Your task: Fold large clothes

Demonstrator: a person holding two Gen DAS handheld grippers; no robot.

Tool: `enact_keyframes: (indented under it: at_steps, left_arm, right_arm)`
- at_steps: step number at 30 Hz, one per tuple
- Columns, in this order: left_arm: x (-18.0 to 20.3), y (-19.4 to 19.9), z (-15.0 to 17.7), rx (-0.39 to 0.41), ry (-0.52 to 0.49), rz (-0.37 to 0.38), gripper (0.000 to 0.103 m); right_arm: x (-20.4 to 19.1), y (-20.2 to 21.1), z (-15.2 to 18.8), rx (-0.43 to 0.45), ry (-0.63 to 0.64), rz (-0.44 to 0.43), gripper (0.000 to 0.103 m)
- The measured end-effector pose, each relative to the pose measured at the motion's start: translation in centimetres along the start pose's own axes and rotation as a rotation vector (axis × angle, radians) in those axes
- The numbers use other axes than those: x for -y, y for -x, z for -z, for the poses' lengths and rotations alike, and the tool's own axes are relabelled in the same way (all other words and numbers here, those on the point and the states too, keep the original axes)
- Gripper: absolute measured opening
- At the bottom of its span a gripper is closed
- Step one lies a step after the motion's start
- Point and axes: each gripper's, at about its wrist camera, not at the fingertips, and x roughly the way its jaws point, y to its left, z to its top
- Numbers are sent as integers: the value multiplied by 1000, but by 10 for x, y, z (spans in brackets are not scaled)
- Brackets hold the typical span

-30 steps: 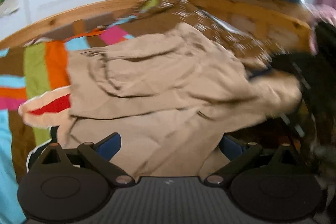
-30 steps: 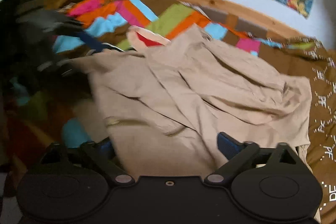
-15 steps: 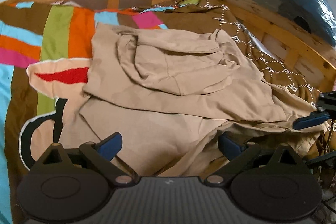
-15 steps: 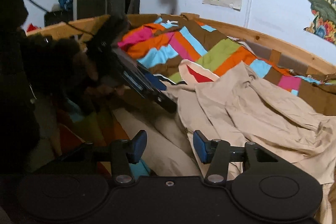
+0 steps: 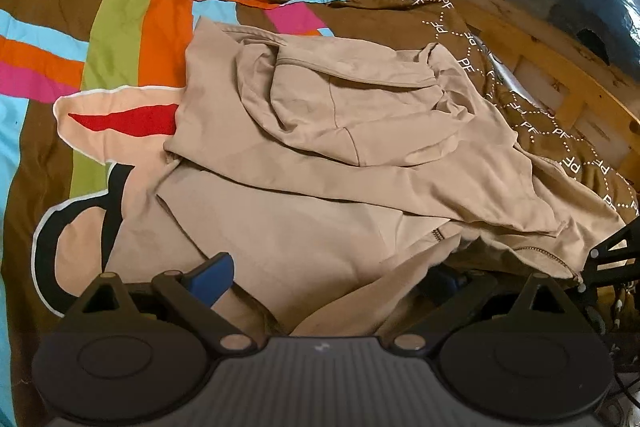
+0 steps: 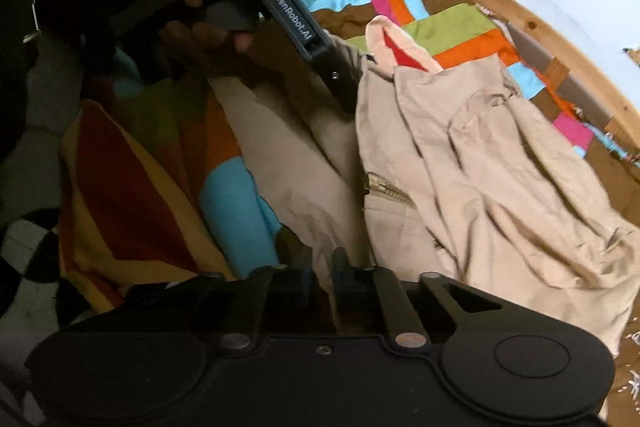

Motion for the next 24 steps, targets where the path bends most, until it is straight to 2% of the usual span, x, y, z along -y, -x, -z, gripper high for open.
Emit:
enact_keyframes:
  at_steps: [3, 8, 13, 17, 20, 24]
  left_arm:
    - [-2, 5, -2, -10, -12, 23, 97]
    - [-4, 28, -9, 24, -85, 126, 97]
    - [3, 61, -14, 99, -150, 220, 99]
    - [16, 75, -14, 122, -207, 262, 100]
    - [30, 67, -8, 78, -257, 241, 100]
    - [42, 45, 4, 10, -296, 110, 100]
  right_arm:
    - [12, 11, 3, 79, -67, 42, 0]
    - [37, 31, -5, 193, -161, 147, 0]
    - [51, 32, -11, 220, -187, 192, 0]
    - [53, 32, -13, 222, -202, 208, 0]
    - [55, 29, -14, 223, -221, 219, 0]
    - [60, 28, -15, 223, -243, 234, 0]
